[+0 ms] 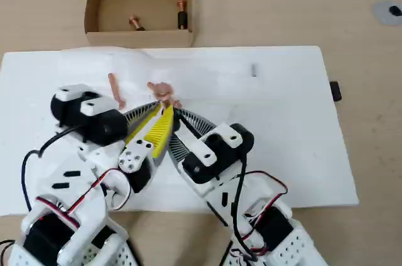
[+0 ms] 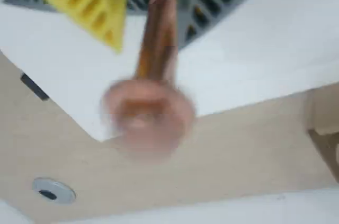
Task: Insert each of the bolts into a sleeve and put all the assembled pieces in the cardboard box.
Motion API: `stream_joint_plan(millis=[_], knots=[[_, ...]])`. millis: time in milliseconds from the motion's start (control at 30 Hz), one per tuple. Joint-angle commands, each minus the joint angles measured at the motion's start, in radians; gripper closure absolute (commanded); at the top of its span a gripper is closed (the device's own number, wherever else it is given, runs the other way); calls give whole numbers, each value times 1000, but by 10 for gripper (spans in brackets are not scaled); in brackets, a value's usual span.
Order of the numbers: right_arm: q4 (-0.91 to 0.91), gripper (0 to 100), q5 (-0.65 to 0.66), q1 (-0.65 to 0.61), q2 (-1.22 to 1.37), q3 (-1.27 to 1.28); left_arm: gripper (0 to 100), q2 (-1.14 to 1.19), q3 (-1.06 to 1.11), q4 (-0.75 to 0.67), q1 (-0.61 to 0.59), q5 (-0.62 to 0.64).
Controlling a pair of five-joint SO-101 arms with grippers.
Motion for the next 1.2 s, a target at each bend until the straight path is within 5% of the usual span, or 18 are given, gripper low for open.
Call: stream_joint_plan(millis=[0, 267, 600, 867, 1167], knots=[[-6, 989, 11, 16, -114, -81, 899, 1, -40, -3, 11, -11], [-6, 989, 11, 19, -111, -76, 856, 15, -75, 9, -94, 38], [-209, 989, 87, 53, -41, -47, 829, 245, -471, 362, -140, 49], [-417, 989, -3, 217, 542, -364, 833, 438, -559, 384, -422, 52], [-423, 989, -72, 308, 1260, -932, 833, 506, -493, 382, -477, 52]])
